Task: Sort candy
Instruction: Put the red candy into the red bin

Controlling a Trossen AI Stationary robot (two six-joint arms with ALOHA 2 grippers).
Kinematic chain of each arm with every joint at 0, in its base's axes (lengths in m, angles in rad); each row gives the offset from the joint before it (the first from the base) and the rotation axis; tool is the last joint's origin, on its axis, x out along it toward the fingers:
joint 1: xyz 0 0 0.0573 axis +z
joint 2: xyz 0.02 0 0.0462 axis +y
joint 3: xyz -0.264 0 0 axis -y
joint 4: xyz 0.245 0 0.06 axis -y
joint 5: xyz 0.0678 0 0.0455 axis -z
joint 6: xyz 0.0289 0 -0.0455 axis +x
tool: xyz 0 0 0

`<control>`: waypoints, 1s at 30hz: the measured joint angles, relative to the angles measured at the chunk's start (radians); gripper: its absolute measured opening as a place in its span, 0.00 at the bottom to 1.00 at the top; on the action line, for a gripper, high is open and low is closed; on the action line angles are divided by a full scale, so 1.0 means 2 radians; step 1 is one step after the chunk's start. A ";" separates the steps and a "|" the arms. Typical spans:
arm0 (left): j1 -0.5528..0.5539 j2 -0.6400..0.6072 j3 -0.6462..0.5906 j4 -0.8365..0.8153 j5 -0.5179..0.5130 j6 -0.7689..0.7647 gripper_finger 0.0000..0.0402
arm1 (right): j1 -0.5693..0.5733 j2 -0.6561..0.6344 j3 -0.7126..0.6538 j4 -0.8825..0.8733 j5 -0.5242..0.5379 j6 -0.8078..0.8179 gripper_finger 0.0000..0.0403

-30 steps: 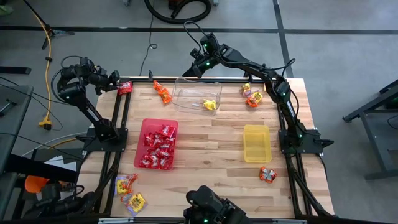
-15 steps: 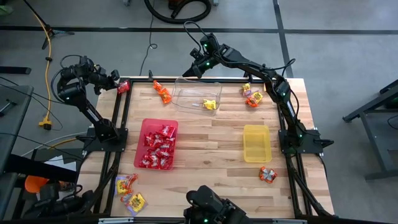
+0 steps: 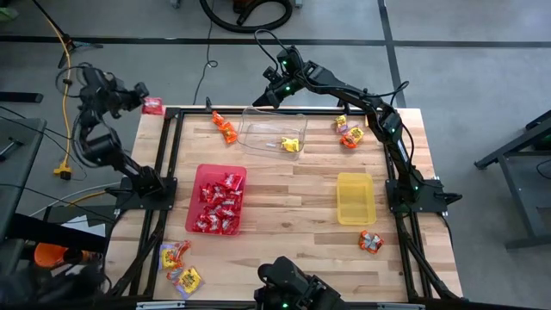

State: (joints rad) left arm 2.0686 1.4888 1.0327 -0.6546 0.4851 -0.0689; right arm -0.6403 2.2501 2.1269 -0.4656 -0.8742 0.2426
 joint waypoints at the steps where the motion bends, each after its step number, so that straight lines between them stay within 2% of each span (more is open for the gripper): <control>1: 0.005 -0.014 0.000 0.000 -0.001 -0.006 0.00 | 0.000 0.000 0.000 0.000 0.000 0.001 0.00; 7: 0.043 -0.110 -0.018 -0.010 -0.051 -0.026 0.00 | 0.000 0.000 0.000 0.000 0.000 0.001 0.00; 11: 0.070 -0.177 -0.049 -0.050 -0.055 -0.023 0.00 | 0.001 0.000 0.000 0.000 -0.004 -0.003 0.00; 15: 0.081 -0.276 -0.105 -0.053 -0.059 -0.055 0.00 | 0.001 0.000 0.000 0.000 -0.004 -0.008 0.00; 19: 0.094 -0.376 -0.144 -0.064 -0.101 -0.090 0.00 | 0.001 0.000 0.000 0.000 -0.004 -0.004 0.00; 21: 0.098 -0.417 -0.148 -0.077 -0.115 -0.102 0.00 | 0.001 0.000 0.000 0.000 -0.004 -0.001 0.00; 30: 0.097 -0.582 -0.148 -0.146 -0.102 -0.157 0.00 | 0.002 0.000 0.000 0.003 -0.004 0.002 0.00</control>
State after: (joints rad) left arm 2.2635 0.3244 0.7376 -0.9470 0.2801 -0.3836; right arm -0.6373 2.2501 2.1269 -0.4587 -0.8822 0.2459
